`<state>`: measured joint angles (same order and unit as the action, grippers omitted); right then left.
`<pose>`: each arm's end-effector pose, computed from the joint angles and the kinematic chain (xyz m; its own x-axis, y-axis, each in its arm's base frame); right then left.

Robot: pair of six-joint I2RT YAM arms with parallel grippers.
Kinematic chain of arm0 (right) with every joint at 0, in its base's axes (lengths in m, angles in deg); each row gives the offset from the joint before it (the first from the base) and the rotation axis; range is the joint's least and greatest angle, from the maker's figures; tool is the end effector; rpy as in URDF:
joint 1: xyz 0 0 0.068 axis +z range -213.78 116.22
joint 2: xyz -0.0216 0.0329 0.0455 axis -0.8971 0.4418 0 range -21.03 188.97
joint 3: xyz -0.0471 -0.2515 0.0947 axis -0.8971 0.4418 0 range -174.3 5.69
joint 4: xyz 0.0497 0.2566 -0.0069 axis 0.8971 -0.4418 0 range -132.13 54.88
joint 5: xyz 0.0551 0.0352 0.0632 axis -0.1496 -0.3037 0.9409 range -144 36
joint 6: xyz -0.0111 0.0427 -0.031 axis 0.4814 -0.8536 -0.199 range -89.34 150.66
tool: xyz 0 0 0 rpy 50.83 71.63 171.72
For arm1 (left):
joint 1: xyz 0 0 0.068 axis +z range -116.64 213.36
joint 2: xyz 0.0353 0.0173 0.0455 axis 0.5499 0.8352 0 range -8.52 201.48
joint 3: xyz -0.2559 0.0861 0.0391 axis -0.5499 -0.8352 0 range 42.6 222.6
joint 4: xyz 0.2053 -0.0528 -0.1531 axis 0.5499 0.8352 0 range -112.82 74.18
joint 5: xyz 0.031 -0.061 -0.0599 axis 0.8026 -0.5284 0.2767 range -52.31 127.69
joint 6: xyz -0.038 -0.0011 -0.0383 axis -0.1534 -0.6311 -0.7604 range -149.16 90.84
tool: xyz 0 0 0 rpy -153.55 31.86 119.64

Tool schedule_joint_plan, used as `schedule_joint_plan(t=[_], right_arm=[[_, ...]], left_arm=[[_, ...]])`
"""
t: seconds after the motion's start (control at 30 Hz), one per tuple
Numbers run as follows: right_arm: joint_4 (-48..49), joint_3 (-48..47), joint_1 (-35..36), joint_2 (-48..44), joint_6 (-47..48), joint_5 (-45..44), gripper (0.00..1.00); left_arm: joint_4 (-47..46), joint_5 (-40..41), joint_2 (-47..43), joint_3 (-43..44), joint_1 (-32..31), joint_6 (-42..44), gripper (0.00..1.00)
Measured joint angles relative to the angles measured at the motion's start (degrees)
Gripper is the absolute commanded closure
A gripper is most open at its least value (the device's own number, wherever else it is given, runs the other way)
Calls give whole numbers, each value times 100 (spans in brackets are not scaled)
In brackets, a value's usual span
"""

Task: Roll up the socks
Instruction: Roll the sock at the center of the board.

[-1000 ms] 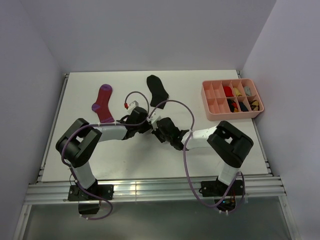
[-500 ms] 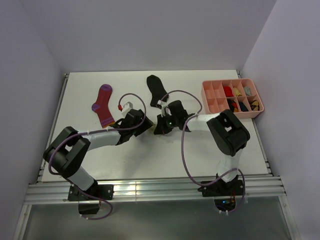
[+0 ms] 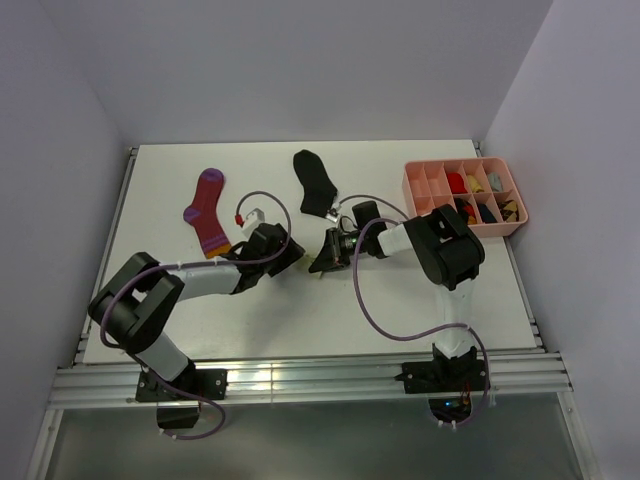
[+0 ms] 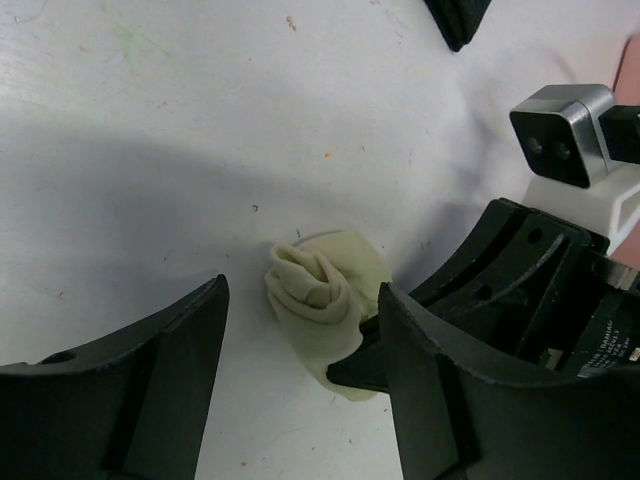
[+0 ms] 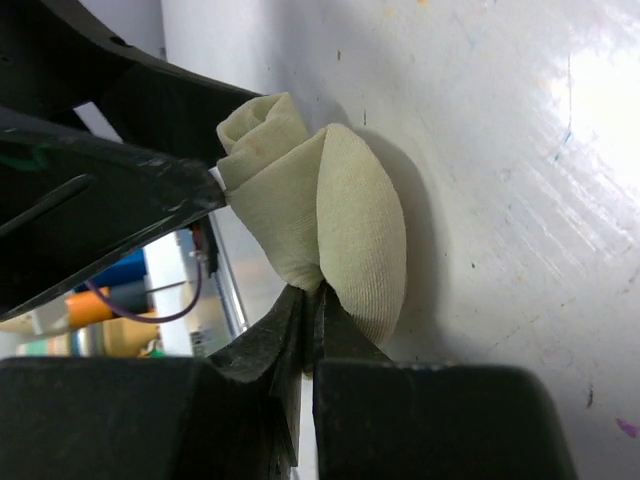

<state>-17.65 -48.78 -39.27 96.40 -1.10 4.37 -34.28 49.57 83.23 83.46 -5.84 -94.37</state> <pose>0.3254 0.1817 0.0909 -0.9521 -0.1306 -0.2765 -0.3052 0.3507 0.8853 0.2473 -0.1924 0.1559 -0.6561 -0.6114 -0.4424 -0.2392 0.7245 -0.6465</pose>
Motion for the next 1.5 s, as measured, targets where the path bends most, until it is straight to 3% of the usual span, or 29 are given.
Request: schedule_joint_plan(t=[0.27,0.4,0.53,0.6,0.77,0.93,1.03,1.17,1.5], right_arm=[[-7,0,-31,55,-254,120,100],[-39,0,-31,52,-238,61,98],[-208,11,-20,-96,-63,-170,83],[-330,66,-7,-308,114,-422,69],[-378,638,98,-1456,855,-1467,56],[-341,1091,748,-2769,1886,-3025,55],[-160,1180,1307,-3086,2433,-3801,55],[-35,1338,1834,-3051,3008,-4588,55],[70,1366,2347,-2448,3746,-5834,55]], left_arm=[[-181,-76,354,55,0,-44,55],[-286,-173,457,55,0,-72,77],[-332,-214,511,87,0,-116,99],[-328,-236,560,149,-4,-122,100],[-122,-275,656,365,-35,-42,100],[162,-306,702,573,-37,76,100],[304,-317,750,688,-37,136,100],[448,-343,754,769,-37,179,100],[601,-435,839,911,-37,260,100]])
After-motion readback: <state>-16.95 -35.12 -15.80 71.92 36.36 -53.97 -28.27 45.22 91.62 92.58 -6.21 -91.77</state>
